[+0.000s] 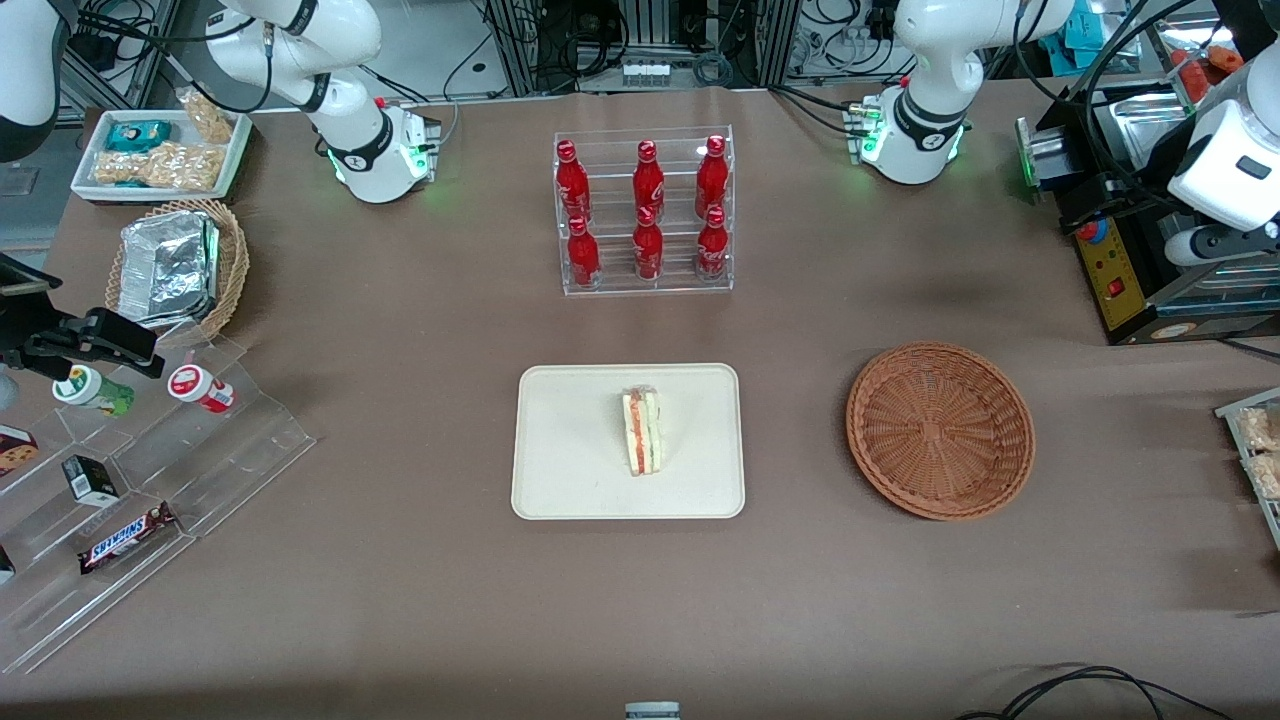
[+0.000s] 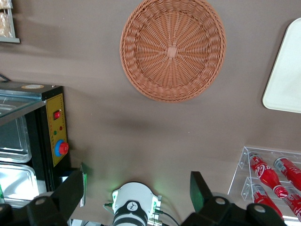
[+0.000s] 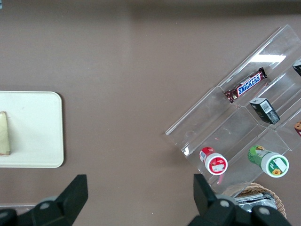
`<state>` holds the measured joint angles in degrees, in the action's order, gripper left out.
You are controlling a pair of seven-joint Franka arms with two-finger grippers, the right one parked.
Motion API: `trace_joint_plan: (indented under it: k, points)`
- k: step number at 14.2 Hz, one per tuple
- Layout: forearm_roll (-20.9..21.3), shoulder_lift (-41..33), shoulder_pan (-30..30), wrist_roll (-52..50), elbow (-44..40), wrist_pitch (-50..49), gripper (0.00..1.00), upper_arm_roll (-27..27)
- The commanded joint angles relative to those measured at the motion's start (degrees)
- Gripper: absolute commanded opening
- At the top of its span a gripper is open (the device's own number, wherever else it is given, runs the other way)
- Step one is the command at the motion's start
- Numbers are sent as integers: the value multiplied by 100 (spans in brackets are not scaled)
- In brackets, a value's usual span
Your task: Place sandwich from basket to tray
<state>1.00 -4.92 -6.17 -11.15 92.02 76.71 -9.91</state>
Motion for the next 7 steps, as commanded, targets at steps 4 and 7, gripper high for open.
trace_joint_plan:
  k: [4, 7]
  points:
    - [-48, 228, 45, -27, -360, 256, 100, 33]
    - [-56, 237, 46, -19, -378, 248, 100, 42]
